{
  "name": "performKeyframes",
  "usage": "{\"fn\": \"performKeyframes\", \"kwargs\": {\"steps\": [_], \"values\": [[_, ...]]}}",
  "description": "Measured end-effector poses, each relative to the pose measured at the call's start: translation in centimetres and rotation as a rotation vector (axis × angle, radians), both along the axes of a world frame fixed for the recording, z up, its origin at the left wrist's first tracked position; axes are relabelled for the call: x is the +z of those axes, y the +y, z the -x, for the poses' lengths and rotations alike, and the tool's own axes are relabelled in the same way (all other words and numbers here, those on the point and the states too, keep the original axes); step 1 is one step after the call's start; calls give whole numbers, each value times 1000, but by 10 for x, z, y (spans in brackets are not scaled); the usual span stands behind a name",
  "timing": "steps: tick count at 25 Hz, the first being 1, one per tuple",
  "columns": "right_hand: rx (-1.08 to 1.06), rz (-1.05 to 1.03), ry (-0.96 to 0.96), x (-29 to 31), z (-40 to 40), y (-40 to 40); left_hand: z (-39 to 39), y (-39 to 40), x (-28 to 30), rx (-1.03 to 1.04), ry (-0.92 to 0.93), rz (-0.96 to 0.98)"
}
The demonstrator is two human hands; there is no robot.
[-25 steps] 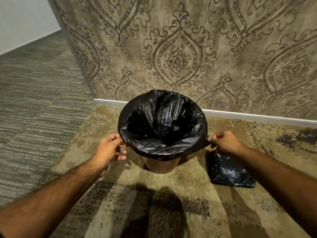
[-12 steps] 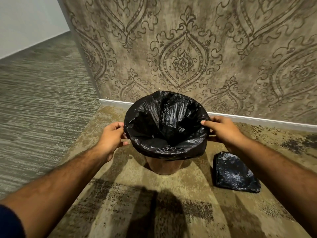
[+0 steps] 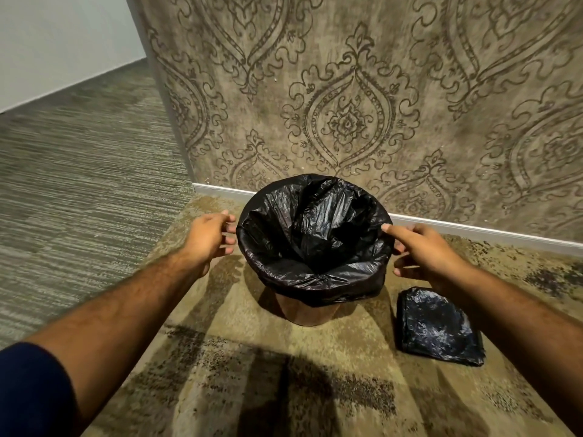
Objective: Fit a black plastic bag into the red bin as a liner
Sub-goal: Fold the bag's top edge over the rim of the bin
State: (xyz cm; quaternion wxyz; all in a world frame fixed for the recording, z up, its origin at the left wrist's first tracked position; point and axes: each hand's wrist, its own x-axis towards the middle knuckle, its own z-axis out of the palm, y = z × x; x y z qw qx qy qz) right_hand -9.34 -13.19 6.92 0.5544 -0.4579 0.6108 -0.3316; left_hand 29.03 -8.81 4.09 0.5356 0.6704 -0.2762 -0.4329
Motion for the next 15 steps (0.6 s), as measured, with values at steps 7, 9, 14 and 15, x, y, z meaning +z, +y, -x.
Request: {"fn": "performKeyframes", "kwargs": {"steps": [7,9,14,15], "values": [[116,-75,-4,-2,-5,8,8,-20,2,-120,-121,-10],[103,-73,3,-6,-8,7,4,-20,1,-173,-175,-71],[107,-47,29,-1,-23,2,-4,-28,13,-183,-214,-153],[99,-45,24,1,-26,-1,-4,-34,22,-168,-169,-123]]}}
